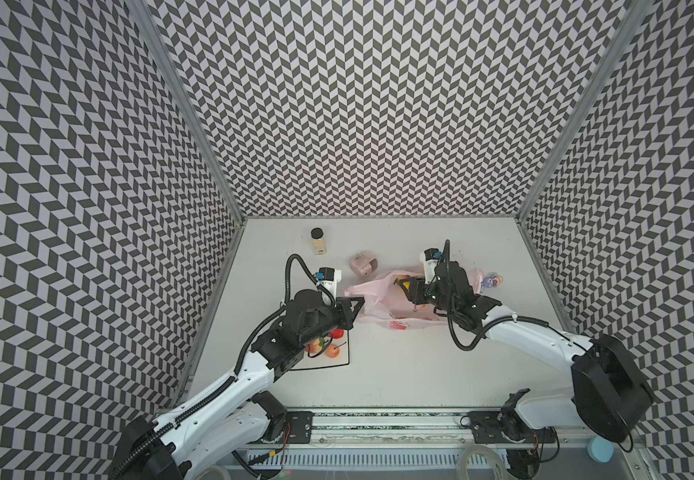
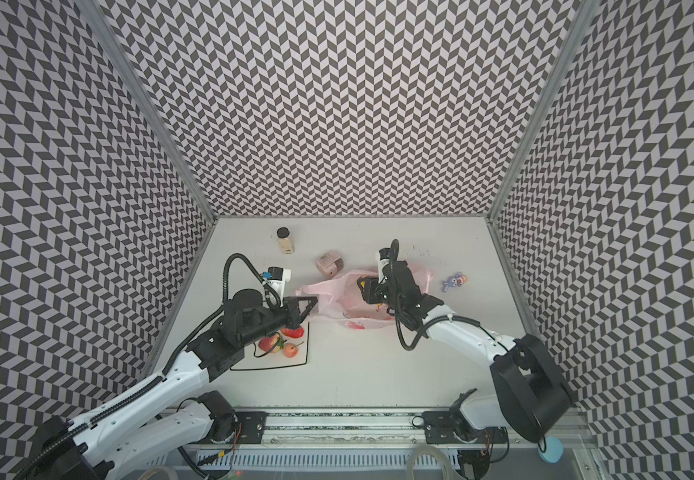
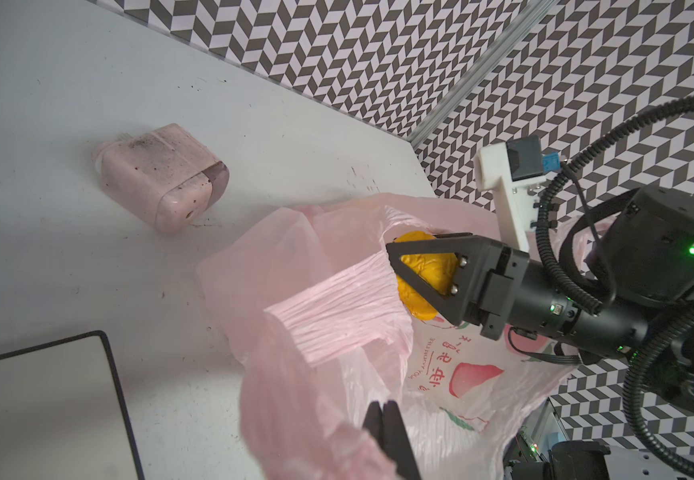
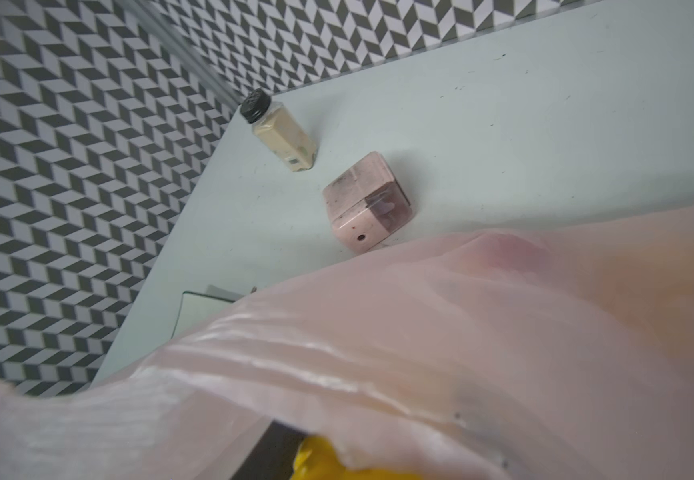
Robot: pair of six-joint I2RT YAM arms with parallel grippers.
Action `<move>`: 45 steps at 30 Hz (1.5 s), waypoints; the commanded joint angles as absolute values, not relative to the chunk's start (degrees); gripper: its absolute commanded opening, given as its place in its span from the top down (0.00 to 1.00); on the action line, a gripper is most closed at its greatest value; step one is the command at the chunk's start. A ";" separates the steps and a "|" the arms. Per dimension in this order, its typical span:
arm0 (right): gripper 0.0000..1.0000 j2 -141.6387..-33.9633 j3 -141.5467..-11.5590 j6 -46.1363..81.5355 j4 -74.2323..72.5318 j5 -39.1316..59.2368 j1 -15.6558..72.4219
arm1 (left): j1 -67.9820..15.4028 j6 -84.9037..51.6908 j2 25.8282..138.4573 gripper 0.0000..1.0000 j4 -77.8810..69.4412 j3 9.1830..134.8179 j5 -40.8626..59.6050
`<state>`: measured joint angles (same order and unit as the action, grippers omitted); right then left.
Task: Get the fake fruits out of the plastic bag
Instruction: 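Push the right gripper into the bag and close on a yellow fruit, then pull the yellow pear out with the right gripper and lower it onto the plate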
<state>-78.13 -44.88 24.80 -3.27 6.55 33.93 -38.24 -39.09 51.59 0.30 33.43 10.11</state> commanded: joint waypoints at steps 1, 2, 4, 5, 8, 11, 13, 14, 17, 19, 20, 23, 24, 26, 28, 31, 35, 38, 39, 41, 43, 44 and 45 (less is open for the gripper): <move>0.73 -74.63 -43.00 20.66 -7.51 17.28 33.71 | -38.50 -38.95 52.09 1.00 -1.93 33.59 8.26; 0.73 -73.89 -42.60 19.59 -7.85 19.23 33.66 | -38.49 -38.87 52.40 1.00 -2.16 33.80 7.82; 0.73 -72.43 -41.53 17.42 -8.73 22.68 33.77 | -38.41 -38.51 53.60 1.00 -2.94 34.28 6.72; 0.73 -71.89 -41.24 16.18 -9.04 24.28 33.75 | -38.31 -38.30 54.44 1.00 -3.36 34.62 6.40; 0.73 -70.59 -40.83 11.60 -8.80 28.36 33.75 | -37.52 -37.45 57.86 1.00 -4.29 36.75 6.07; 0.73 -69.16 -40.98 6.58 -7.25 31.26 33.76 | -36.19 -36.87 61.72 1.00 -5.01 39.26 6.52; 0.73 -67.77 -40.96 3.89 -7.38 32.77 33.76 | -35.69 -36.40 63.78 1.00 -6.01 40.60 7.16; 0.73 -66.93 -40.88 3.09 -7.95 32.86 33.82 | -35.61 -36.18 64.59 1.00 -6.43 41.01 7.49; 0.73 -64.35 -39.88 1.05 -11.71 32.13 33.75 | -35.28 -35.69 66.54 1.00 -7.03 41.92 8.78; 0.73 -62.96 -38.89 0.54 -15.99 30.46 33.79 | -34.99 -35.57 67.31 1.00 -7.66 41.92 9.76; 0.73 -62.69 -38.44 0.68 -18.37 30.13 33.83 | -34.91 -35.57 67.63 1.00 -7.94 41.79 10.22; 0.73 -63.09 -37.69 2.38 -26.29 29.32 33.93 | -34.45 -35.40 68.46 1.00 -8.35 41.64 11.51; 0.73 -63.56 -38.11 3.16 -28.06 29.10 34.01 | -34.29 -35.39 68.64 1.00 -8.44 41.75 11.75; 0.73 -64.65 -40.05 4.57 -29.10 28.62 34.32 | -33.61 -35.08 68.87 1.00 -8.69 41.80 12.17; 0.73 -65.54 -42.54 4.84 -26.92 29.20 35.13 | -32.40 -34.45 68.93 1.00 -8.83 42.08 12.67; 0.73 -65.03 -44.46 1.70 -22.20 29.08 38.88 | -29.45 -33.22 69.30 1.00 -8.79 43.13 14.54; 0.73 -63.45 -43.63 -4.44 -18.36 23.72 48.47 | -25.25 -30.40 70.85 1.00 -7.95 45.72 17.87; 0.73 -64.93 -42.90 -7.00 -18.81 18.39 56.36 | -22.44 -28.68 72.58 1.00 -7.30 47.81 20.63; 0.73 -66.36 -42.87 -7.25 -19.53 16.67 58.54 | -21.51 -28.16 73.12 1.00 -7.21 48.37 21.43; 0.73 -70.37 -44.00 -7.77 -20.58 13.10 62.32 | -20.12 -27.31 74.12 1.00 -6.97 49.58 22.83; 0.73 -75.76 -46.18 -7.75 -22.32 8.84 64.68 | -19.01 -26.09 75.22 1.00 -6.45 50.87 24.24; 0.73 -78.22 -47.21 -7.71 -23.18 6.87 65.44 | -18.53 -25.62 75.73 1.00 -6.18 51.35 24.93; 0.73 -81.14 -48.59 -8.31 -24.14 5.12 66.11 | -17.95 -25.17 76.29 1.00 -5.90 51.99 25.94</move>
